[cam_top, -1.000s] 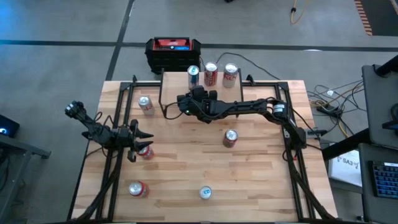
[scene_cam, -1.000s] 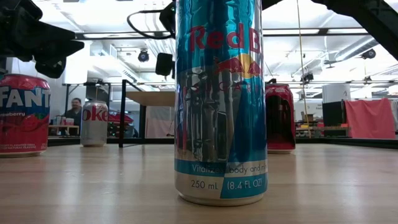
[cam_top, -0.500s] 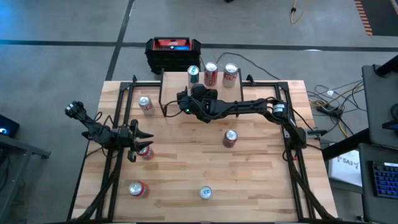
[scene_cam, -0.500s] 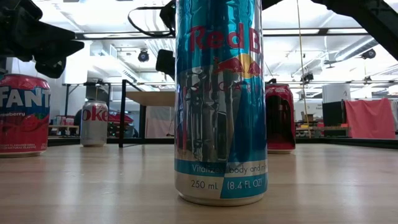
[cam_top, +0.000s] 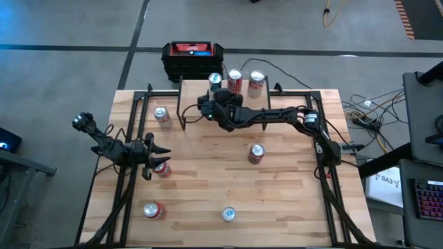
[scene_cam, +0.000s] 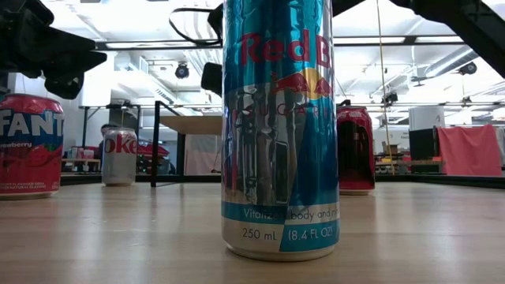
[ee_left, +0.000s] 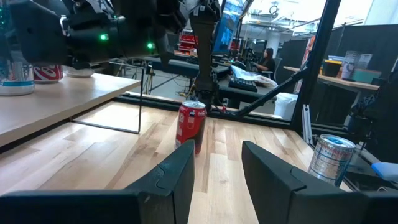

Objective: Place canned beverage on shelf
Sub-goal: Put the top blue soda can on the shelf

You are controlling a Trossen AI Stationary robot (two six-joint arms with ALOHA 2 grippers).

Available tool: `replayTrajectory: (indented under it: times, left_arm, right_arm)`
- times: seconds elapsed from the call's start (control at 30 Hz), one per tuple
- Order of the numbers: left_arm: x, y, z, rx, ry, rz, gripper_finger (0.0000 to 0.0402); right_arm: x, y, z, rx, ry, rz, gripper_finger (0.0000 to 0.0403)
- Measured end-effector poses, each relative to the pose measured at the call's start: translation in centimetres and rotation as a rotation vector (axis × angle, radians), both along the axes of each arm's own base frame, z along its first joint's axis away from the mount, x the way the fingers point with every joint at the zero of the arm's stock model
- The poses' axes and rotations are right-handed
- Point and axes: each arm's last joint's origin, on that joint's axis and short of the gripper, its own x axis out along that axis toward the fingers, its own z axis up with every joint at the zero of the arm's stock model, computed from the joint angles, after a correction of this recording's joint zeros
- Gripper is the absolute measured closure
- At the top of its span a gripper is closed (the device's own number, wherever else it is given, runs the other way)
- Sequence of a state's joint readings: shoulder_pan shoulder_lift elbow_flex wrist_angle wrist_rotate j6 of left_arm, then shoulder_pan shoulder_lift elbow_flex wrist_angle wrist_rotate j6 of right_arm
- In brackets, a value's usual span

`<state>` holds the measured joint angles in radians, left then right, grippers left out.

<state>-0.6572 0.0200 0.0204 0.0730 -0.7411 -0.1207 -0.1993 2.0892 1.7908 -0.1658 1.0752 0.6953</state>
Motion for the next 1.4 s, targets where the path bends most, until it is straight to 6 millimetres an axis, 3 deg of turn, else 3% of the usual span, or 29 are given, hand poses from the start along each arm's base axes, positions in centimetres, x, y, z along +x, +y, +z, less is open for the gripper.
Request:
replayTrajectory:
  times: [0.57,1.4]
  left_arm:
    - [0.0,0.0,0.0,0.0,0.0,0.0,0.0283]
    - [0.0,0.0,0.0,0.0,0.0,0.0,0.0283]
  right_arm:
    - [1.4,-1.2,-2.0,-0.053,-0.039,-0.021,0.0045]
    - [1.3,-1.2,-2.0,-0.079,-0.028,-0.066,0.0058]
